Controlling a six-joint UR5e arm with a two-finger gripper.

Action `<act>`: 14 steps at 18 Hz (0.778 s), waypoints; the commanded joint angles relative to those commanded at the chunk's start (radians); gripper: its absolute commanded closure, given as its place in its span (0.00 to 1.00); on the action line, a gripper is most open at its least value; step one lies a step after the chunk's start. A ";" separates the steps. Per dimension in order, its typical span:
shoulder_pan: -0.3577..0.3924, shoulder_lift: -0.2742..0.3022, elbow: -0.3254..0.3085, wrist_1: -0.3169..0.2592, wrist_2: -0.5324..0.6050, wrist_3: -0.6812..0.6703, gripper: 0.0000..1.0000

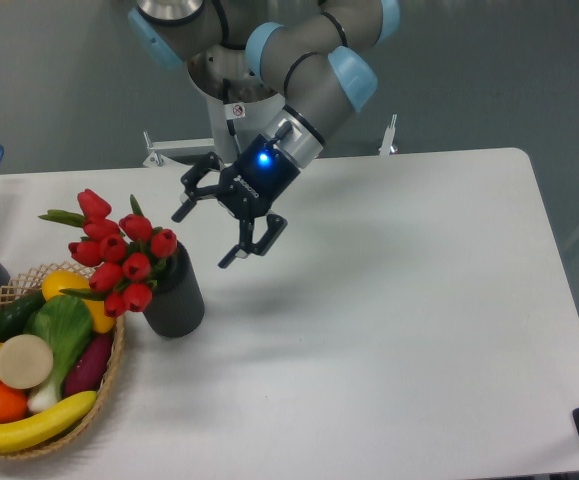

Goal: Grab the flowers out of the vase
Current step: 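Move the open gripper toward the red tulip stems above the grey vase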

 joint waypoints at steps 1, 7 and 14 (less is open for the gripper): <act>-0.015 -0.002 0.000 0.002 0.000 0.001 0.00; -0.049 -0.061 0.040 0.005 0.002 0.008 0.00; -0.092 -0.120 0.081 0.011 0.005 0.008 0.04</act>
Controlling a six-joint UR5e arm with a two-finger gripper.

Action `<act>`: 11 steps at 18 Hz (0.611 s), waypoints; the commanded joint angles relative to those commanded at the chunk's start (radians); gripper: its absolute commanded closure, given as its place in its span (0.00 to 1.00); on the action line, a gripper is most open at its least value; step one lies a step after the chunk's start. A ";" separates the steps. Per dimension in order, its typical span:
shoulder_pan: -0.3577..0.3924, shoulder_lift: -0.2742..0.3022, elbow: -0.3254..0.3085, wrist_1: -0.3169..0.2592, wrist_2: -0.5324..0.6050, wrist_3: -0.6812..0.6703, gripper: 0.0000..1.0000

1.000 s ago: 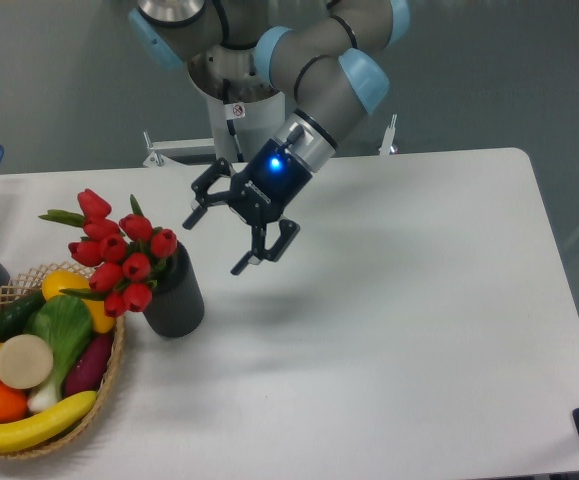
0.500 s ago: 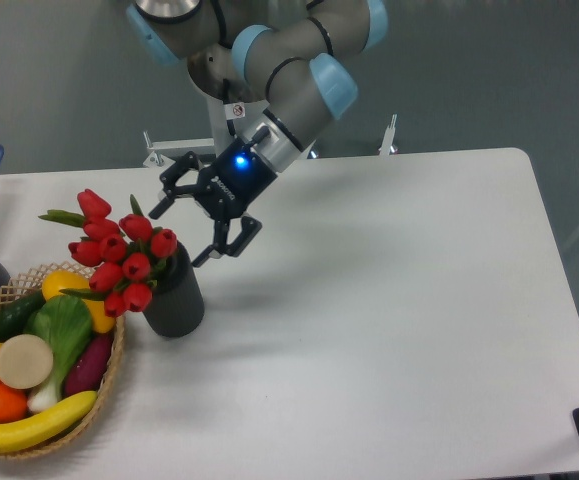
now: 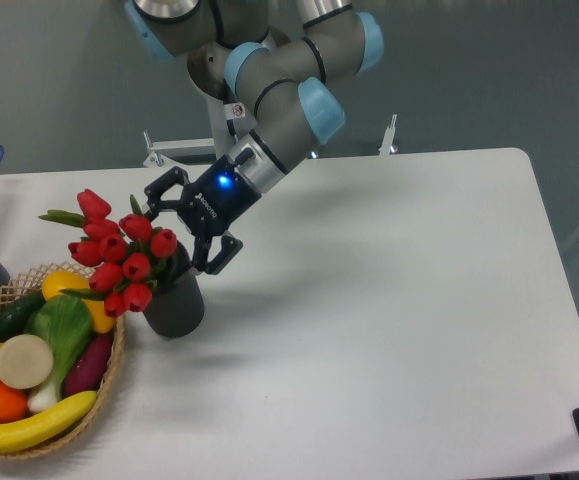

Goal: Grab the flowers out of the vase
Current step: 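Close the gripper around the tulip stems at the vase mouth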

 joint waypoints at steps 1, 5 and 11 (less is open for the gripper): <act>0.000 -0.008 0.011 0.000 0.006 0.002 0.14; 0.000 -0.020 0.048 -0.002 0.006 0.000 0.68; 0.001 -0.012 0.043 0.000 0.006 0.002 1.00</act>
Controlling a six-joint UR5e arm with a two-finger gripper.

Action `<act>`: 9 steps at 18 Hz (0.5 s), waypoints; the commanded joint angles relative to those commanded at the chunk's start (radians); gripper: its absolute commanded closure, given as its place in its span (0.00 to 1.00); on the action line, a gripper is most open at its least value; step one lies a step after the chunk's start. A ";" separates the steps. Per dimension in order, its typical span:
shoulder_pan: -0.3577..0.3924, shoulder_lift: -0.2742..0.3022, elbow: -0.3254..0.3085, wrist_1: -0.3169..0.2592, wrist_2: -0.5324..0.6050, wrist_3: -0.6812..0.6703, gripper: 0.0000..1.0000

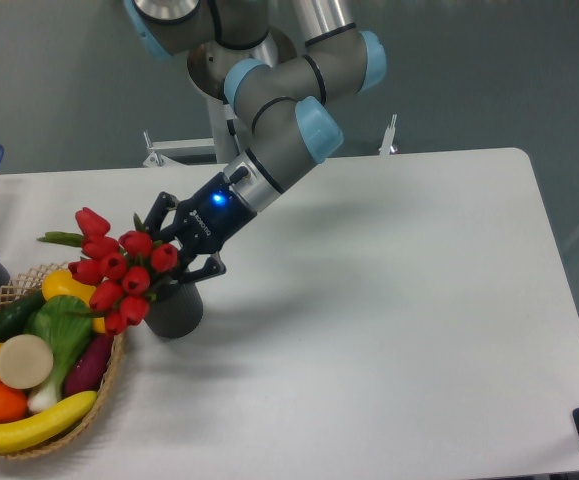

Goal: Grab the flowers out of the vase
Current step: 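Close the gripper around the tulip stems at the vase mouth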

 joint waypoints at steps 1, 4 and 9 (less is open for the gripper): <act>0.000 0.002 -0.002 0.000 0.000 0.000 1.00; 0.005 0.011 -0.011 0.002 -0.002 -0.009 1.00; 0.020 0.072 -0.026 -0.003 -0.014 -0.018 1.00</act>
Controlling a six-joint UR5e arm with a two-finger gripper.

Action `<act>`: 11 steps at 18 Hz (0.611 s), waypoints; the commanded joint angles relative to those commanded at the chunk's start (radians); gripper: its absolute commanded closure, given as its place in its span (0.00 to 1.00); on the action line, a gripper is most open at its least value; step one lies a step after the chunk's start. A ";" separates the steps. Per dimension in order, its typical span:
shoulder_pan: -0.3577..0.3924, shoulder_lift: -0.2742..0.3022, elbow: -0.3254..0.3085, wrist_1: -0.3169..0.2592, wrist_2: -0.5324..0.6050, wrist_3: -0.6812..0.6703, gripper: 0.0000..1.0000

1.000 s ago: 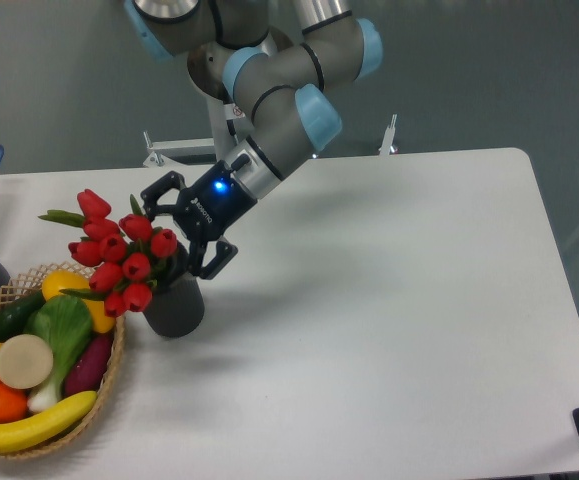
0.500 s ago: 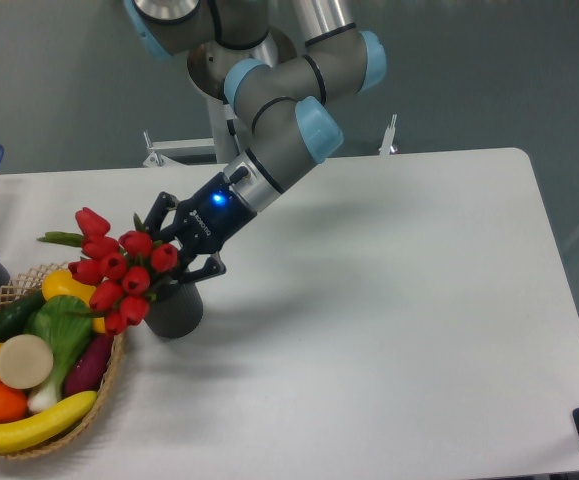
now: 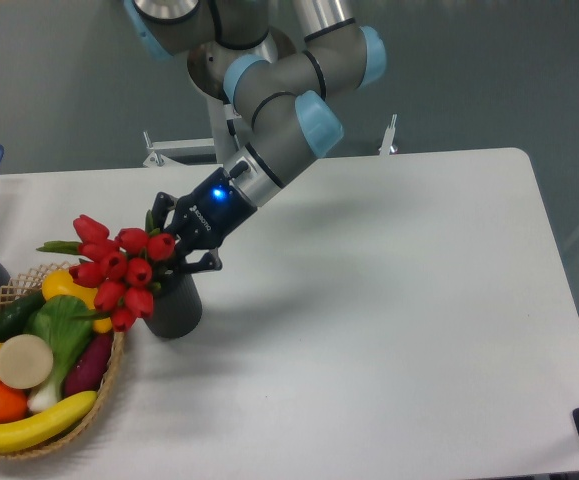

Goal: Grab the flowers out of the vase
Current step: 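Lift the gripped tulips upward out of the grey vase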

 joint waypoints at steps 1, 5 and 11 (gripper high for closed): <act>0.003 0.008 0.002 0.000 -0.009 -0.009 1.00; 0.037 0.035 0.012 0.000 -0.103 -0.047 1.00; 0.069 0.048 0.055 0.000 -0.199 -0.064 1.00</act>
